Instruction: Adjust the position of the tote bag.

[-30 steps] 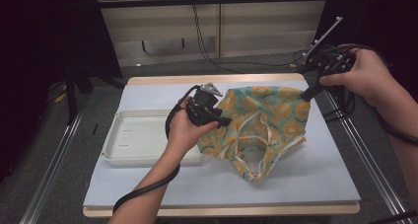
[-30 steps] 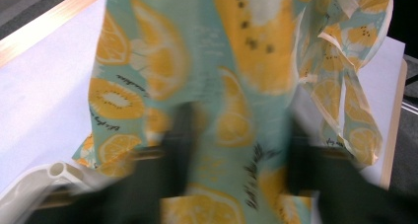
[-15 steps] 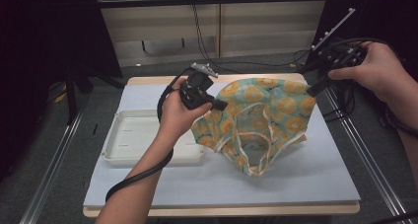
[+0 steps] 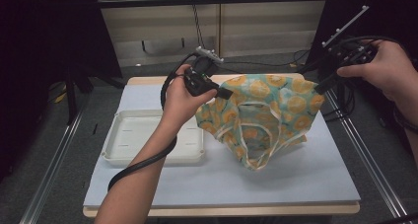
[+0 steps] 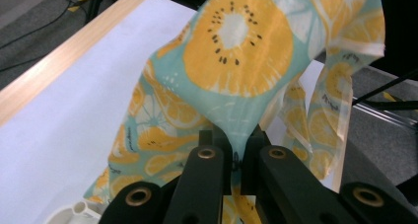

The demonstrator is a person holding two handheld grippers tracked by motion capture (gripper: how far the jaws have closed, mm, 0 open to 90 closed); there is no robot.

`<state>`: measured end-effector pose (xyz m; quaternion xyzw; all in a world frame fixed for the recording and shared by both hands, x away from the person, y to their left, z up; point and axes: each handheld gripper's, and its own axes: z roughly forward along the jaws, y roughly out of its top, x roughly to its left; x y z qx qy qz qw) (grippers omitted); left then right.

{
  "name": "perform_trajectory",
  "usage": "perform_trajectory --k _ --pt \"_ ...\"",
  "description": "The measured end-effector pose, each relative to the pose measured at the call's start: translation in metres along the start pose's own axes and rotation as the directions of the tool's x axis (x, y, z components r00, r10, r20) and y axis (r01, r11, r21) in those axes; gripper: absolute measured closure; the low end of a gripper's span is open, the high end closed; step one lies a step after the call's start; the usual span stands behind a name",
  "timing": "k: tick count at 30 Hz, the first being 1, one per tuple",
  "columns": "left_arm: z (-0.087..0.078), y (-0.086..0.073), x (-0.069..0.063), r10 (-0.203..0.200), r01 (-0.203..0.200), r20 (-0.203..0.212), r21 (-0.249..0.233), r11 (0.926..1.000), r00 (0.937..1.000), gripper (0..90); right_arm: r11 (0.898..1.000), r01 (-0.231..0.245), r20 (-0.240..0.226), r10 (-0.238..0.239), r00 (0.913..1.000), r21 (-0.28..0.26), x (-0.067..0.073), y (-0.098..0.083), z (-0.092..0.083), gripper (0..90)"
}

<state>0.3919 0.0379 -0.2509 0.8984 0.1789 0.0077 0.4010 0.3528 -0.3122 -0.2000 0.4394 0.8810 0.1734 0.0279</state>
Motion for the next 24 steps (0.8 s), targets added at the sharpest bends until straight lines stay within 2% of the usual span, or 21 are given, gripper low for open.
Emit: perform_trajectory --k 5,7,11,12,14,19,21,24 --pt "0.002 0.006 0.007 -0.029 0.029 -0.005 -0.012 0.9995 0.9996 90.0 1.0 -0.005 0.039 0.005 0.9992 0.0 -0.003 -0.001 0.006 90.0" --pt "0.001 0.009 0.012 -0.04 0.04 -0.009 -0.001 0.9992 0.9991 90.0 1.0 -0.002 0.035 0.002 0.9994 0.009 -0.005 -0.001 0.009 89.6" --pt "0.002 0.01 0.014 -0.05 0.05 0.003 0.017 0.9986 0.9987 90.0 1.0 0.004 0.028 -0.005 0.9996 0.017 -0.006 -0.001 0.015 89.6" --pt "0.002 0.01 0.015 -0.051 0.051 0.002 0.035 0.9981 0.9987 90.0 1.0 -0.002 0.031 0.001 0.9995 0.018 -0.006 -0.001 0.016 89.6" --pt "0.002 0.009 0.016 -0.055 0.055 0.0 0.032 0.998 0.9985 90.0 1.0 0.002 0.029 -0.002 0.9996 0.012 -0.007 0.0 0.017 89.5" --pt "0.002 0.006 0.014 -0.038 0.038 0.017 0.031 0.9988 0.9991 90.0 1.0 0.021 0.042 -0.022 0.9989 0.02 -0.005 0.003 0.017 81.4" --pt "0.002 0.005 0.013 -0.056 0.055 0.02 0.017 0.9983 0.9983 90.0 1.0 0.024 0.048 -0.024 0.9986 0.01 -0.003 0.004 0.015 74.5" --pt "0.001 0.003 0.013 -0.053 0.053 0.02 0.027 0.9983 0.9984 90.0 0.999 0.033 0.057 -0.032 0.9979 -0.014 0.001 0.005 0.007 71.1"
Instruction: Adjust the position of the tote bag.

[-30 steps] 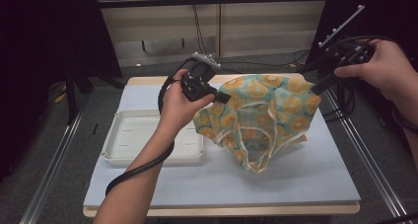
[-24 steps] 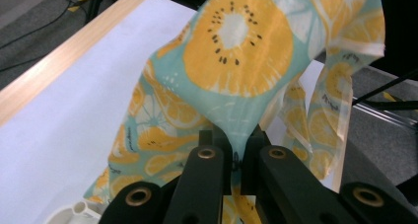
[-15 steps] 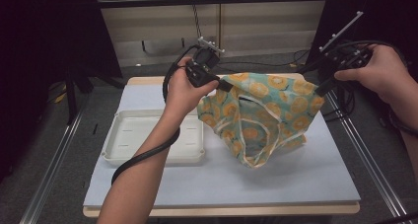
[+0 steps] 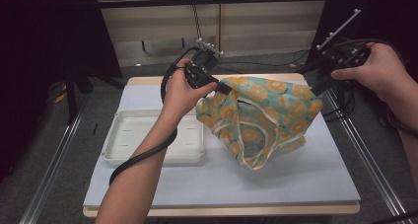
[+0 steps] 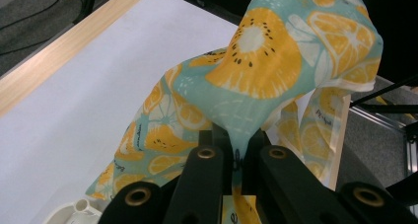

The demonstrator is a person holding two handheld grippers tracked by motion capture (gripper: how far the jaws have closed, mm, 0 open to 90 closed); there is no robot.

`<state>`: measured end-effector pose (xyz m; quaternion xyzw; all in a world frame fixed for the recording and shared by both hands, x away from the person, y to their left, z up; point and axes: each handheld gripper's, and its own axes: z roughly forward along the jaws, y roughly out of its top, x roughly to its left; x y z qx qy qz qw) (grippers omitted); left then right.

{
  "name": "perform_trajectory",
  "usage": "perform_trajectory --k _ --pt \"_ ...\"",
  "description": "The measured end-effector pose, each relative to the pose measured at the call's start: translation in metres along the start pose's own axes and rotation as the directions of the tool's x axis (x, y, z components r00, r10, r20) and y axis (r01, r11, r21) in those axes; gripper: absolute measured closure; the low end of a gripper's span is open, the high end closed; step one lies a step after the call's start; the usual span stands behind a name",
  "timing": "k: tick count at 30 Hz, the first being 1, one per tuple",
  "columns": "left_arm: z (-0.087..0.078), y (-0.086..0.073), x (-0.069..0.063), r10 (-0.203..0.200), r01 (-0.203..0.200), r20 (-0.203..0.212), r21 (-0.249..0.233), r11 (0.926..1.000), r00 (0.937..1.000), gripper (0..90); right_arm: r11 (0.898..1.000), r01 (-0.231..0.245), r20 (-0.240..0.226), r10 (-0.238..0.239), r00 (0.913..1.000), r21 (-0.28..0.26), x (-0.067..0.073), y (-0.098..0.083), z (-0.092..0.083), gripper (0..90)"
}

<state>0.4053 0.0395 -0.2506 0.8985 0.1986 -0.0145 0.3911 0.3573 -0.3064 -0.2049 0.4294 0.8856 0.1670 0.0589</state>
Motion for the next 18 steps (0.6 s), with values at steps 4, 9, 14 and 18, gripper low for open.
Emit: perform_trajectory --k 4,9,14,18 --pt "-0.001 0.0 -0.002 0.009 -0.009 -0.005 0.009 0.9999 0.9999 90.0 1.0 0.009 0.011 -0.009 0.9999 -0.01 0.005 0.001 -0.008 66.3" --pt "0.0 0.0 -0.004 -0.005 0.005 -0.011 0.005 1.0 0.9999 90.0 0.999 0.041 -0.019 -0.042 0.999 -0.033 0.017 0.004 -0.015 63.1" --pt "-0.001 0.0 -0.006 -0.003 0.003 -0.015 0.014 0.9999 0.9999 90.0 0.996 0.087 -0.047 -0.088 0.995 -0.032 0.032 0.014 0.0 61.5" --pt "0.0 -0.001 -0.005 -0.009 0.009 -0.012 0.011 0.9999 0.9999 90.0 0.995 0.099 -0.055 -0.099 0.9935 -0.008 0.033 0.019 0.012 69.0"
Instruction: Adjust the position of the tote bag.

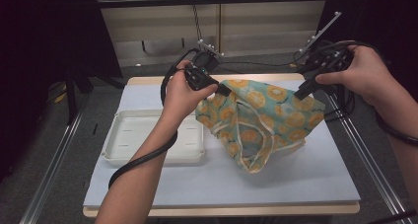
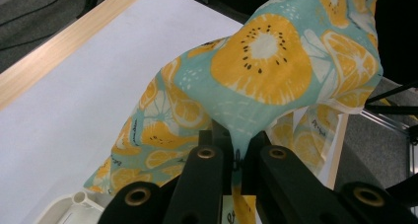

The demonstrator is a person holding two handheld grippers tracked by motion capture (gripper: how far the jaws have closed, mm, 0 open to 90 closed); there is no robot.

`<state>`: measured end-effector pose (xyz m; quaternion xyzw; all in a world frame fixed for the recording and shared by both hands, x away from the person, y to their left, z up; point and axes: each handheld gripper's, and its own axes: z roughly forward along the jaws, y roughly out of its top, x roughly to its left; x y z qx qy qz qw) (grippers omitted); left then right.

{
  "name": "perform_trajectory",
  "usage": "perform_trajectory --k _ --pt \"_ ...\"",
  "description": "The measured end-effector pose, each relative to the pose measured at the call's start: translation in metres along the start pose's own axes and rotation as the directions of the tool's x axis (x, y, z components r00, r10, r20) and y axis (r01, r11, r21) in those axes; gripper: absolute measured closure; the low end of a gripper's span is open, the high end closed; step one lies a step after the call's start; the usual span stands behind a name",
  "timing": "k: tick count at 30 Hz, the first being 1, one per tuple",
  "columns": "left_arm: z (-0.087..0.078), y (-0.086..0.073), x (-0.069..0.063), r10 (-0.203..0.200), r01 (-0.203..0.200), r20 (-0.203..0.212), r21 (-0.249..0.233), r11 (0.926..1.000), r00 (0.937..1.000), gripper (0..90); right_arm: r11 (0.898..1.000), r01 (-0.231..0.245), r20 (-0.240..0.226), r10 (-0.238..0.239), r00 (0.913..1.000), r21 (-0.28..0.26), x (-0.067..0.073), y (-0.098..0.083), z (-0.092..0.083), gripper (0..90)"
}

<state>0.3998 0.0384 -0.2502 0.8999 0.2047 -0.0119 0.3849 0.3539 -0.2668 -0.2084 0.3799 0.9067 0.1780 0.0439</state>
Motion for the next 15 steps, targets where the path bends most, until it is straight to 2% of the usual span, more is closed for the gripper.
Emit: perform_trajectory --k 1,3,4,5,6,7,10,11,12,14,15 --pt "0.0 0.0 0.0 0.0 0.0 0.0 0.0 1.0 1.0 90.0 1.0 -0.005 -0.001 0.005 1.0 0.006 0.0 0.001 0.002 72.4" --pt "0.0 0.0 0.001 0.002 -0.002 0.002 0.008 1.0 1.0 89.8 1.0 -0.005 0.006 0.004 1.0 0.022 -0.001 0.001 0.004 73.3" --pt "0.0 0.0 0.001 -0.003 0.003 0.007 0.007 1.0 1.0 89.5 0.999 -0.008 0.008 0.007 0.9999 0.043 -0.001 0.002 0.006 79.1" --pt "0.0 0.0 0.001 -0.003 0.003 0.007 0.007 1.0 1.0 89.1 0.999 -0.008 0.008 0.007 0.9999 0.043 -0.001 0.002 0.006 79.1" --pt "0.0 0.0 0.001 0.002 -0.002 0.007 0.022 0.9998 1.0 88.3 0.999 -0.002 0.005 0.002 1.0 0.041 -0.003 0.002 0.006 85.5" --pt "0.001 0.0 0.001 0.002 -0.002 0.004 0.02 0.9998 1.0 87.6 0.999 -0.013 0.0 0.013 0.9999 0.046 -0.003 0.002 0.004 86.7" --pt "0.0 -0.001 0.001 0.003 -0.004 0.013 0.02 0.9998 0.9999 87.1 0.999 -0.02 -0.011 0.02 0.9997 0.031 -0.006 0.002 -0.001 89.8" --pt "0.0 -0.001 0.001 0.002 -0.002 0.018 0.021 0.9998 0.9998 84.3 0.998 -0.056 -0.017 0.056 0.9983 0.014 -0.009 0.0 -0.009 90.0" --pt "0.001 -0.002 0.0 0.003 -0.004 0.031 0.016 0.9999 0.9995 83.9 0.997 -0.071 -0.02 0.071 0.9973 0.002 -0.012 -0.002 -0.012 90.0" --pt "0.0 -0.001 0.0 0.008 -0.009 0.025 0.021 0.9997 0.9997 81.3 0.997 -0.083 -0.017 0.083 0.9964 -0.007 -0.014 -0.003 -0.015 90.0" --pt "0.001 -0.001 -0.001 0.006 -0.006 0.04 0.011 0.9999 0.9992 80.4 0.996 -0.093 -0.007 0.093 0.9957 -0.013 -0.016 -0.004 -0.017 90.0"
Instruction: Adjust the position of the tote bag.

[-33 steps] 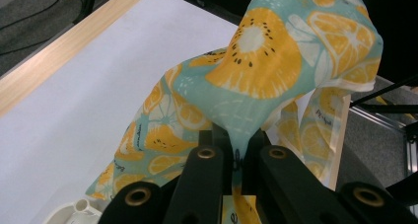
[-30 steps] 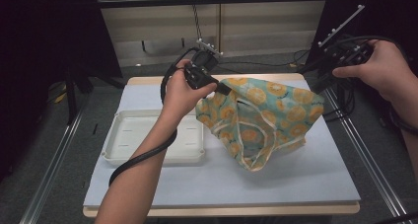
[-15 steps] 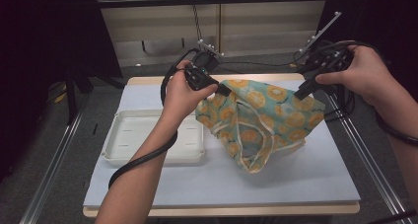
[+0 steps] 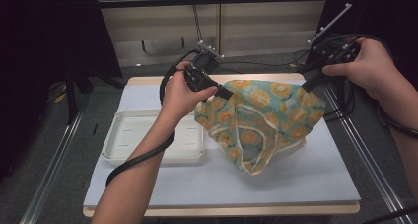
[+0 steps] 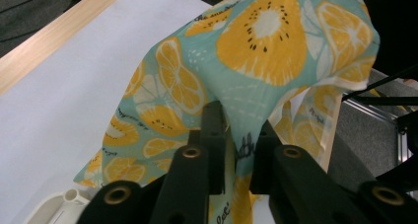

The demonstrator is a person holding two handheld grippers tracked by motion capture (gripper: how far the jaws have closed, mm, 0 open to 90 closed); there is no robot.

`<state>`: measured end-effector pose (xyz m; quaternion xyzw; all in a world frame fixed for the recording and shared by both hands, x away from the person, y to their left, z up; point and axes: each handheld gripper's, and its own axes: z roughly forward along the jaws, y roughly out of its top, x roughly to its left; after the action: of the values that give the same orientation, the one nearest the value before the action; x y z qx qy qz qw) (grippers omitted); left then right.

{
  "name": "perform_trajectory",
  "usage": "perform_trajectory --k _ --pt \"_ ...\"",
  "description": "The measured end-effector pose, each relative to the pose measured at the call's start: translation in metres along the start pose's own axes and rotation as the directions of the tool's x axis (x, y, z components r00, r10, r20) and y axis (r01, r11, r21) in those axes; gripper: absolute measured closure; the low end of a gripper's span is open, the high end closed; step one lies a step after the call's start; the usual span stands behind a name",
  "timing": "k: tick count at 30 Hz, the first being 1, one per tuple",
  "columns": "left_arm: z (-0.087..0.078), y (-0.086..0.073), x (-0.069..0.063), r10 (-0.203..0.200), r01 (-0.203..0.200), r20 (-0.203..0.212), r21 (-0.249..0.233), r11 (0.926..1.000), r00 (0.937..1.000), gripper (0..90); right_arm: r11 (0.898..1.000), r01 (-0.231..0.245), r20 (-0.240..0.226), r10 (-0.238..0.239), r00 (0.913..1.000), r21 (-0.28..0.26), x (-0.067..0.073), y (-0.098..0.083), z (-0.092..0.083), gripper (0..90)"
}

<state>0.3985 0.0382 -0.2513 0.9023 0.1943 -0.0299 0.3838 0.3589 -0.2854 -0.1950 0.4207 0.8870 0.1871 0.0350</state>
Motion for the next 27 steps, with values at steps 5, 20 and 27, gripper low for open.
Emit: perform_trajectory --k 5,20,27 --pt "-0.003 0.005 -0.006 0.013 -0.013 -0.004 0.007 0.9999 0.9999 77.4 0.999 -0.022 0.024 0.023 0.9995 -0.038 -0.009 -0.002 -0.002 90.0" --pt "0.002 0.013 0.007 -0.033 0.033 0.0 -0.02 0.9992 0.9994 90.0 1.0 -0.014 0.041 0.015 0.9991 -0.027 -0.022 -0.001 0.021 90.0" --pt "-0.001 0.012 0.006 -0.037 0.038 0.01 -0.041 0.9985 0.9993 88.0 1.0 -0.013 0.023 0.013 0.9996 0.001 -0.023 -0.001 0.04 90.0"
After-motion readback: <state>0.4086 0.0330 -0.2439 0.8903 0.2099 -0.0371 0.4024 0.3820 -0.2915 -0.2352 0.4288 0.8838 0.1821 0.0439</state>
